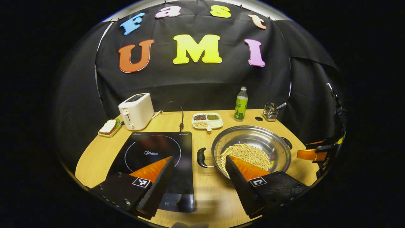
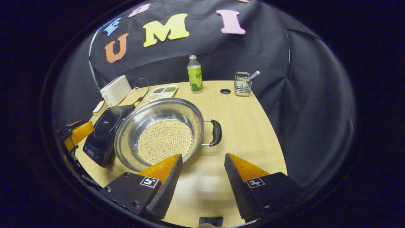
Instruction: First push the handle of the pot to place it horizontally, then grasp the pot with both hands and set it on the induction cooktop.
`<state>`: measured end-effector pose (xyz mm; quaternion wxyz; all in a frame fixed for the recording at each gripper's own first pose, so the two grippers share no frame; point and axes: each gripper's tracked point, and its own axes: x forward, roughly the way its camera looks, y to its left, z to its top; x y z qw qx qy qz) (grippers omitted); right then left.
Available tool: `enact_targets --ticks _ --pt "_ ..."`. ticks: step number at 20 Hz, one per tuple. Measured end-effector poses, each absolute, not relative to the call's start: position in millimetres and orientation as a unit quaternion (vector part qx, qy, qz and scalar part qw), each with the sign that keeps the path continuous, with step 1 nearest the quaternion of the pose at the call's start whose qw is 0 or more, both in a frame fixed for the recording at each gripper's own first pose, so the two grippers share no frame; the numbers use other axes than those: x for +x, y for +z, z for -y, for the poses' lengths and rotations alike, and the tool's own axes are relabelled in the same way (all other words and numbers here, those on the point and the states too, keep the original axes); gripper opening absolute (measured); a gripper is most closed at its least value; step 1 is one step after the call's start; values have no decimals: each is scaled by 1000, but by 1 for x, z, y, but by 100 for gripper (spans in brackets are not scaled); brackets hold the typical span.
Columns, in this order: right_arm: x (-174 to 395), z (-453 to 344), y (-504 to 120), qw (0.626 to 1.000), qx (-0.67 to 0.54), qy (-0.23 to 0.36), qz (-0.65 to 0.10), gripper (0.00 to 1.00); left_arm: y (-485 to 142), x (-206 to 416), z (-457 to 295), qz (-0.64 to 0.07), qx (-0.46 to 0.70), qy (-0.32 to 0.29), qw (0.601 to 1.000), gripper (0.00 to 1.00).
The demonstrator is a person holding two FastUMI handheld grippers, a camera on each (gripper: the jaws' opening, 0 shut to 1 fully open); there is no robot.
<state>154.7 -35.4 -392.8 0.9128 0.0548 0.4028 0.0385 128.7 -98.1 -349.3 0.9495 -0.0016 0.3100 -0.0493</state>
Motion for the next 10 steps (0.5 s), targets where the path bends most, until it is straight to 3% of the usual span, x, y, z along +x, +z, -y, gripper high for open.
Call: enact_targets --ticks 10 --pt "235 43 -439 890 34 81 -448 86 -445 187 118 -404 -8 -32 914 97"
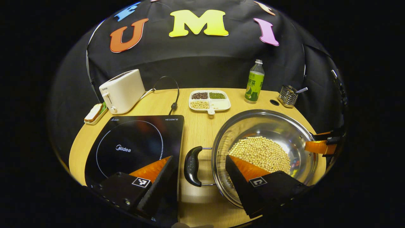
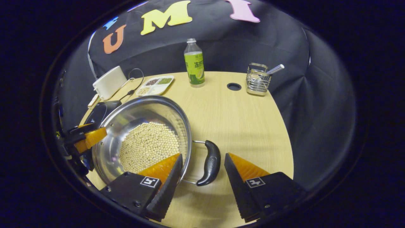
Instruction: First push the handle of the pot to place it horizontally, then grasp the pot with both hands and set it on the induction cooktop.
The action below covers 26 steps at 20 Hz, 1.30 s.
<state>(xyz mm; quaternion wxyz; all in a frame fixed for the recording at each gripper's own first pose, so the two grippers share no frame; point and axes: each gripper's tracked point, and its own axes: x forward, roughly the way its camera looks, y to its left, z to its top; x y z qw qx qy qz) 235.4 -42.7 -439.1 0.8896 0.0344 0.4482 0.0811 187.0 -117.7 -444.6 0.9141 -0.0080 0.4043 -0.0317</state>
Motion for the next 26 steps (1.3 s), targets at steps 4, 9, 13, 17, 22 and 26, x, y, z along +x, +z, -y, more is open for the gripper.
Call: enact_targets --ticks 4,9,13,17,22,26 --pt "237 35 -446 881 38 98 -461 77 -458 187 127 -425 -4 -37 904 82" --pt "237 36 -446 876 44 93 -472 68 -462 187 122 -443 1 -18 897 70" --pt "238 36 -446 874 44 86 -477 63 -461 187 122 -454 -4 -12 891 66" --pt "229 37 -436 876 49 75 -475 59 -455 180 124 -458 -6 -24 889 64" --pt "208 28 -403 890 38 61 -450 59 -427 175 112 -435 -10 -46 899 63" --pt "193 11 -378 897 31 60 -436 59 -405 162 94 -428 -16 -51 902 63"
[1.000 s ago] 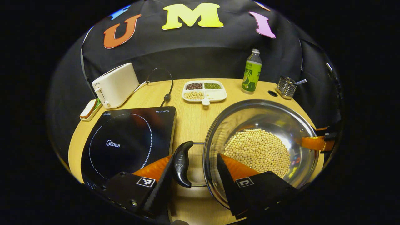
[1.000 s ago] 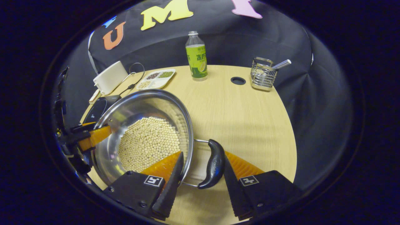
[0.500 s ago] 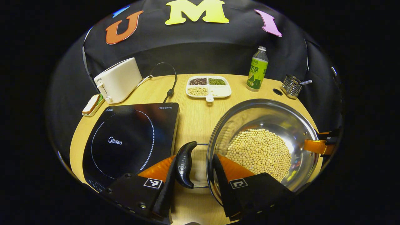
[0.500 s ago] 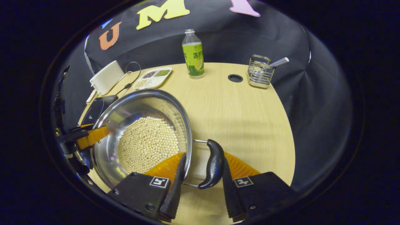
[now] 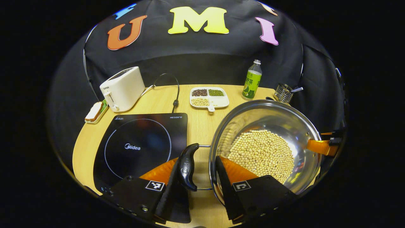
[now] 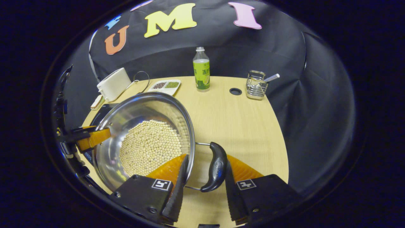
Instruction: First push the handle of the pot to place it horizontally, then grasp the pot with both hands and set it on the induction cooktop.
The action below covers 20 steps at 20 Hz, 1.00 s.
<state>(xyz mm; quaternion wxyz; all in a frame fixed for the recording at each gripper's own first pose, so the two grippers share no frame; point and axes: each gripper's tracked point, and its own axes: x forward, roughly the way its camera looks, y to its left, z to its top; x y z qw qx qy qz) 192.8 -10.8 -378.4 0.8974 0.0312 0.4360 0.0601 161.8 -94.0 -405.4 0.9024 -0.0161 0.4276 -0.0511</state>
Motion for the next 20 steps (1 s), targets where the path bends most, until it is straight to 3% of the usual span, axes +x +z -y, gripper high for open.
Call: enact_targets --ticks 20 --pt "162 -199 -362 895 29 118 -429 59 -380 101 -117 -424 -10 16 906 63"
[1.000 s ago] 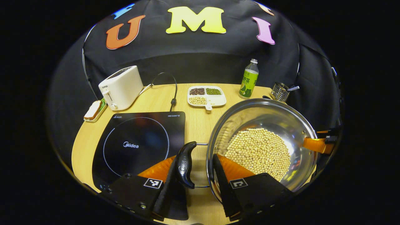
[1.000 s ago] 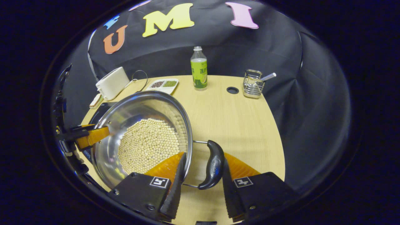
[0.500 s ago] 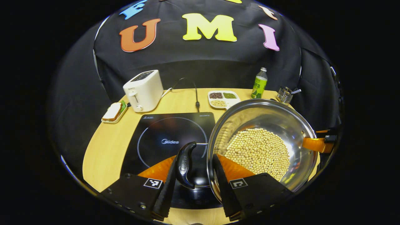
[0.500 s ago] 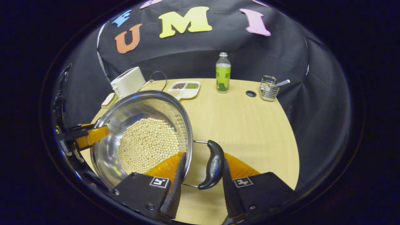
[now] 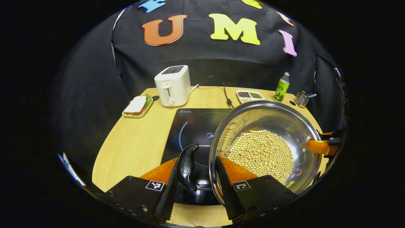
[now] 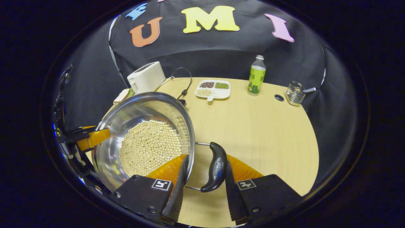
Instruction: First push the handle of the pot to place it horizontally, then grasp the pot with both hands and set it on the induction cooktop.
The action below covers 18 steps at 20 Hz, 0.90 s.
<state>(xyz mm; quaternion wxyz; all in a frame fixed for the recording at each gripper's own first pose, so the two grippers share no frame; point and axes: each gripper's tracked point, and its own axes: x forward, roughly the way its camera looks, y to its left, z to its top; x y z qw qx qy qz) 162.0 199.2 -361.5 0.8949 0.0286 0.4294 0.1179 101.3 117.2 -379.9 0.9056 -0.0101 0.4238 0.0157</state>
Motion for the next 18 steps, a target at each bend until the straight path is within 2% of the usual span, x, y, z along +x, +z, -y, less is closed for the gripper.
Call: enact_targets --ticks 9,13,18 --pt "201 -265 -372 890 27 124 -438 59 -397 137 -182 -431 1 27 902 63" --pt "220 -278 -377 889 31 117 -442 61 -405 160 -191 -429 7 24 903 63" --pt "236 -287 -382 887 31 113 -447 59 -408 170 -199 -433 9 26 901 63"
